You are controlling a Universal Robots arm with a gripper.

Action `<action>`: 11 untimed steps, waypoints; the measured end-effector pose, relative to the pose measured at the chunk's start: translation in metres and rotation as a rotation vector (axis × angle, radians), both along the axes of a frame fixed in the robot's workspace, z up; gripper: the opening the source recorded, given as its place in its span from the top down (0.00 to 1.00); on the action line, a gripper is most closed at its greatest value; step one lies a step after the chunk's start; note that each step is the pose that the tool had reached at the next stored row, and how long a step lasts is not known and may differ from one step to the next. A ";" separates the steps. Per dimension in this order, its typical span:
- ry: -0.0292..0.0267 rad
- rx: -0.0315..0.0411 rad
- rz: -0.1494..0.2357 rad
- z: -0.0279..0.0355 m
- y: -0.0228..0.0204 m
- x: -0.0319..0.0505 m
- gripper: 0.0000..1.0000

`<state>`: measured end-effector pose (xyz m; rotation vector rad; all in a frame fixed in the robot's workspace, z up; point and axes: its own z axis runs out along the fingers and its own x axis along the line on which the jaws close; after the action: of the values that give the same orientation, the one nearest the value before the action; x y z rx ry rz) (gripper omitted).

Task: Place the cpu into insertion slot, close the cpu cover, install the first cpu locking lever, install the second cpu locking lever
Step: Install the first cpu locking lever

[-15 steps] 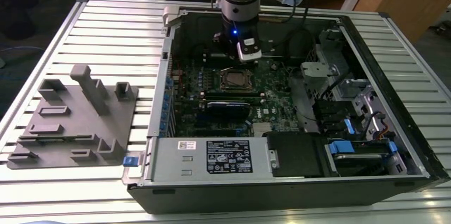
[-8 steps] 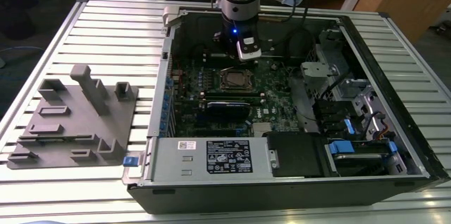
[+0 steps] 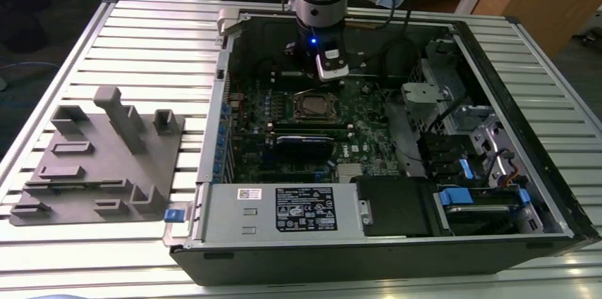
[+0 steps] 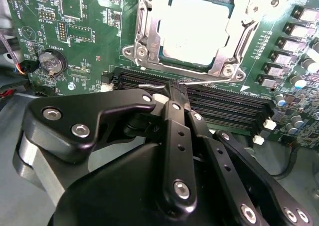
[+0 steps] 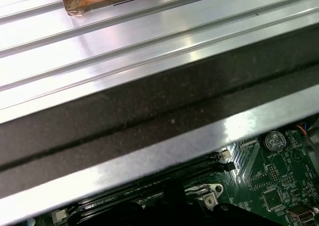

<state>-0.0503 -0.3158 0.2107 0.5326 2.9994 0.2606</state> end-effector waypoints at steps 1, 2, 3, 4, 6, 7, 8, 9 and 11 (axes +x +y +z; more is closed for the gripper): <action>0.0000 0.0000 0.000 0.0000 0.0000 0.0000 0.89; 0.0000 -0.0001 0.000 0.0000 0.0000 0.0000 0.89; -0.0015 -0.0002 0.000 -0.0001 0.0001 0.0000 0.89; -0.0057 -0.0001 0.000 -0.0004 0.0001 0.0000 0.89; -0.0153 0.0000 0.000 -0.0010 0.0001 0.0000 0.89; -0.0188 -0.0001 0.000 -0.0012 0.0001 0.0000 0.89; -0.0208 -0.0002 0.000 -0.0013 0.0000 0.0000 0.89; -0.0213 -0.0002 0.000 -0.0014 0.0001 0.0001 0.89; -0.0218 -0.0002 0.000 -0.0015 0.0000 0.0000 0.89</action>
<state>-0.0503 -0.3158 0.2093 0.5264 2.9783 0.2644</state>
